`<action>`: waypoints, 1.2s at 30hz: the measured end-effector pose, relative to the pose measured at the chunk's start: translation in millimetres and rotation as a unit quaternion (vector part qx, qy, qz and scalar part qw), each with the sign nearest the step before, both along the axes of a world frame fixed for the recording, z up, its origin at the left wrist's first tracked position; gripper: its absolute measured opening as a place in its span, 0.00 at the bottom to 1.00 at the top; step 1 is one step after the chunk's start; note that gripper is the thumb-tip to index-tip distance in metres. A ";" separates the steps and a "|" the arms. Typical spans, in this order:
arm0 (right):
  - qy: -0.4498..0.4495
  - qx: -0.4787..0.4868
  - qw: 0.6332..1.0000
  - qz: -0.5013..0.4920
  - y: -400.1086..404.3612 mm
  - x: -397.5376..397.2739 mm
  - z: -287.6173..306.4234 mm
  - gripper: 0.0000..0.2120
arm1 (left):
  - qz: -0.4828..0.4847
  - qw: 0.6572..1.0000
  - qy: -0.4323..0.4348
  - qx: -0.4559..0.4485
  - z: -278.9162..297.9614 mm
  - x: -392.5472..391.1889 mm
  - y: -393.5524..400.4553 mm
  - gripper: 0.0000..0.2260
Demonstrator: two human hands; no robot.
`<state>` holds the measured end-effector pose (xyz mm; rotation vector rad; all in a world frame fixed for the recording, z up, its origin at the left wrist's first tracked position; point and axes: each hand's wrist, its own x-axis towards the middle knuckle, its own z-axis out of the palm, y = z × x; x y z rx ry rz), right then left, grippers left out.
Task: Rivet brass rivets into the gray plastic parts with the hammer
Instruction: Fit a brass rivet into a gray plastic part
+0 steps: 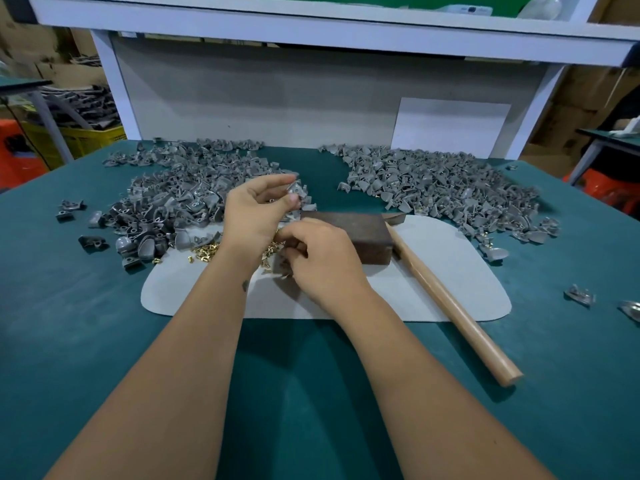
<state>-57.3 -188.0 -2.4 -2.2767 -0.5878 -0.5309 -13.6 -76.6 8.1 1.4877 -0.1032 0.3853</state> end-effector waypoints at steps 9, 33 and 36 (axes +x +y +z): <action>-0.002 0.170 0.974 -0.150 -48.6 21.1 15.0 0.07 | -0.039 0.993 -0.034 0.102 -1.2 1.5 -18.9 0.12; 0.093 0.292 0.948 -0.089 -56.8 23.2 17.1 0.12 | -0.098 0.973 -0.018 0.207 -11.4 4.0 -26.4 0.08; 0.098 0.282 0.950 -0.087 -57.4 23.6 16.7 0.12 | -0.111 0.974 -0.028 0.198 -11.1 3.4 -27.6 0.08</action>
